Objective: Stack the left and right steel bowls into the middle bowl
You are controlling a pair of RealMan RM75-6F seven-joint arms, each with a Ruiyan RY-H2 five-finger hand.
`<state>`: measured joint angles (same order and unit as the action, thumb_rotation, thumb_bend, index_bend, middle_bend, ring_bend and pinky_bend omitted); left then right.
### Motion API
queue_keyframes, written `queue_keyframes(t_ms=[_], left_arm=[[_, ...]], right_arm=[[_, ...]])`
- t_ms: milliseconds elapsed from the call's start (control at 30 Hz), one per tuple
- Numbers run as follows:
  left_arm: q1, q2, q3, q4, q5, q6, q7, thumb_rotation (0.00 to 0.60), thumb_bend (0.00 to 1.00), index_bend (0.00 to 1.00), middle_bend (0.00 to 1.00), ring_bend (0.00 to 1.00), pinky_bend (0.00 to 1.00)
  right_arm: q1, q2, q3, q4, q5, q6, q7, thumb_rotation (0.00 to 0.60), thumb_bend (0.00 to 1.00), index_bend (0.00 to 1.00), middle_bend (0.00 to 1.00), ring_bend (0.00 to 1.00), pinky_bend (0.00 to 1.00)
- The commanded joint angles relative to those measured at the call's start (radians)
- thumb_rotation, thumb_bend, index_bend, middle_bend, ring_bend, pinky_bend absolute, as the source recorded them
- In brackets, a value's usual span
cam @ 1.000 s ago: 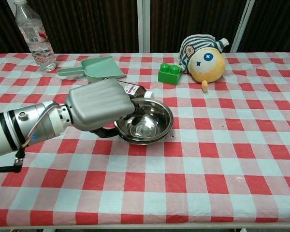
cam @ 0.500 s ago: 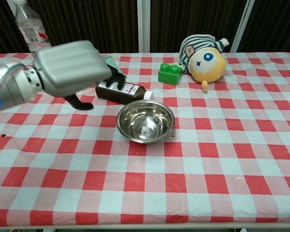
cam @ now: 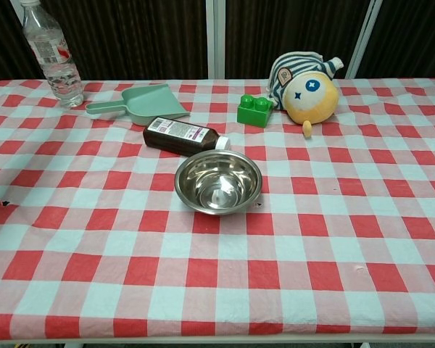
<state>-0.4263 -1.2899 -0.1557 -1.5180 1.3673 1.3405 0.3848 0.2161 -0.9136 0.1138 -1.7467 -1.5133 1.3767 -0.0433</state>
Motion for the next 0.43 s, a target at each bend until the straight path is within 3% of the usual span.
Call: queue_keyframes(t_ms=[33, 133, 433], left_arm=[[0.145, 0.031, 0.072, 0.030, 0.014, 0.110, -0.163, 0.466, 0.15, 0.25, 0.19, 0.13, 0.23], [0.185, 0.029, 0.099, 0.035, 0.024, 0.137, -0.178, 0.429, 0.15, 0.25, 0.17, 0.12, 0.21], [0.237, 0.066, 0.112, 0.023, 0.049, 0.179, -0.223, 0.420, 0.15, 0.24, 0.17, 0.12, 0.21]], right_arm=[[0.000, -0.004, -0.038, 0.052, -0.040, -0.025, 0.014, 0.600, 0.18, 0.05, 0.00, 0.00, 0.00], [-0.017, -0.045, -0.044, 0.092, -0.023, -0.007, -0.027, 0.600, 0.20, 0.02, 0.00, 0.00, 0.00], [-0.043, -0.094, -0.057, 0.125, 0.042, -0.019, -0.076, 0.600, 0.18, 0.00, 0.00, 0.00, 0.00]])
